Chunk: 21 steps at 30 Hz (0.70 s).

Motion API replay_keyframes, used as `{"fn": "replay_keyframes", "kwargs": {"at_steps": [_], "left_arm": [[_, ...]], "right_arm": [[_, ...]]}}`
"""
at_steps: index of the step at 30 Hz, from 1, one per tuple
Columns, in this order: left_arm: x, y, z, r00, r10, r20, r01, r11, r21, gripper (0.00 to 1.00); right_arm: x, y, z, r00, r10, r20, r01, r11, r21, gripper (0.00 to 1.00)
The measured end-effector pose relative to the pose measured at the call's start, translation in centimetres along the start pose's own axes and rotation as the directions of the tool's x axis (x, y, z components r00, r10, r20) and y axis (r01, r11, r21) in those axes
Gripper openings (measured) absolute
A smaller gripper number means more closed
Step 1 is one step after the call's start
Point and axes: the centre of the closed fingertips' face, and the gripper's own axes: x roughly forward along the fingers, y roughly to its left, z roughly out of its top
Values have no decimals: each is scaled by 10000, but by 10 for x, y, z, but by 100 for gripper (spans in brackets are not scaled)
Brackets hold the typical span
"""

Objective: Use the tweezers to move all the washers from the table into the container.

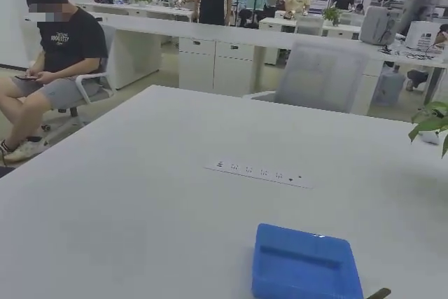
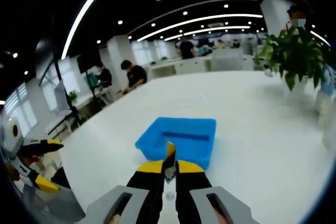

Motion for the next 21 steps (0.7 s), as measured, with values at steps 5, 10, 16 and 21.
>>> {"fn": "replay_keyframes", "kwargs": {"at_steps": [5, 10, 16, 21], "left_arm": [[0, 1, -3, 10000, 6, -95, -6, 10000, 11, 84], [1, 1, -5, 9999, 19, -169, -19, 10000, -32, 84], [0, 2, -5, 9999, 48, -165, -49, 9999, -92, 84], [0, 2, -7, 9998, 40, -207, -42, 10000, -72, 84]], "right_arm": [[4, 6, -13, 9992, 68, -400, -69, 10000, -7, 4], [9, 3, -21, 9976, 16, -697, -40, 9994, -331, 4], [9, 4, -24, 9969, -39, -788, -12, 9979, -649, 4], [11, 4, -29, 9952, -81, -971, -5, 9961, -881, 4]]}}
